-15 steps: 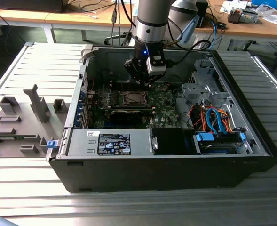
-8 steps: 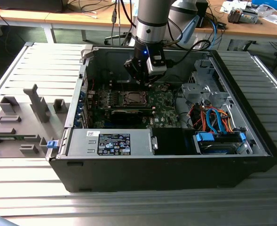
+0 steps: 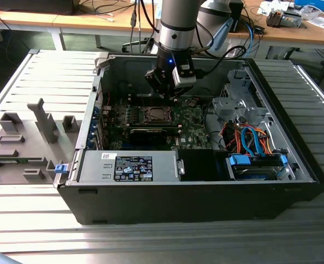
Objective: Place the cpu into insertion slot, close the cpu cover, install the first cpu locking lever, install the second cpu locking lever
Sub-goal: 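Install the first cpu locking lever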
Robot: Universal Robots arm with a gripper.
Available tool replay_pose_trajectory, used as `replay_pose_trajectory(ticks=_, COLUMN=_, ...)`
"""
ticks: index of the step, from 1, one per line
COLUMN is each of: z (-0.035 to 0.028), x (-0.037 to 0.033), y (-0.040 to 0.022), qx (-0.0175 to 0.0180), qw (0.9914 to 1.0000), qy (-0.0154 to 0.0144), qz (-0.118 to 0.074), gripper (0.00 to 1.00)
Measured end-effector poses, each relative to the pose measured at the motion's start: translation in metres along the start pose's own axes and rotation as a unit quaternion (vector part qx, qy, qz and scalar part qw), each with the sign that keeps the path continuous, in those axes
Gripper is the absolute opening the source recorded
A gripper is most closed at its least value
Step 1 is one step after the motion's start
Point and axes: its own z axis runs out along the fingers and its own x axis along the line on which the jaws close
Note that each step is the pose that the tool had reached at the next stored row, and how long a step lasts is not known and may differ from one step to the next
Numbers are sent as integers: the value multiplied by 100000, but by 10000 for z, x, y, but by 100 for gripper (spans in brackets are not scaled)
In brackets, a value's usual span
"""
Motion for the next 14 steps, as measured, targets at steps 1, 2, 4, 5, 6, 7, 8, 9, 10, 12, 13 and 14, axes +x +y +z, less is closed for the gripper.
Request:
replay_pose_trajectory(ticks=1, z=0, x=0, y=0, qx=8, qw=100000, qy=-7, qz=-266, gripper=11)
replay_pose_trajectory(ticks=2, z=0, x=0, y=0, qx=13, qw=99999, qy=-15, qz=-454, gripper=11)
replay_pose_trajectory(ticks=4, z=0, x=0, y=0, qx=21, qw=99997, qy=-25, qz=-782, gripper=11)
replay_pose_trajectory(ticks=5, z=0, x=0, y=0, qx=23, qw=99996, qy=-27, qz=-903, gripper=11)
replay_pose_trajectory(ticks=6, z=0, x=0, y=0, qx=28, qw=99994, qy=-33, qz=-1054, gripper=11)
replay_pose_trajectory(ticks=7, z=0, x=0, y=0, qx=29, qw=99993, qy=-38, qz=-1164, gripper=11)
replay_pose_trajectory(ticks=8, z=0, x=0, y=0, qx=34, qw=99991, qy=-41, qz=-1324, gripper=11)
replay_pose_trajectory(ticks=9, z=0, x=0, y=0, qx=37, qw=99989, qy=-47, qz=-1485, gripper=11)
replay_pose_trajectory(ticks=10, z=0, x=0, y=0, qx=37, qw=99987, qy=-50, qz=-1596, gripper=11)
replay_pose_trajectory(ticks=12, z=0, x=0, y=0, qx=45, qw=99982, qy=-58, qz=-1910, gripper=11)
replay_pose_trajectory(ticks=13, z=0, x=0, y=0, qx=50, qw=99977, qy=-67, qz=-2128, gripper=11)
replay_pose_trajectory(ticks=14, z=0, x=0, y=0, qx=55, qw=99974, qy=-72, qz=-2293, gripper=11)
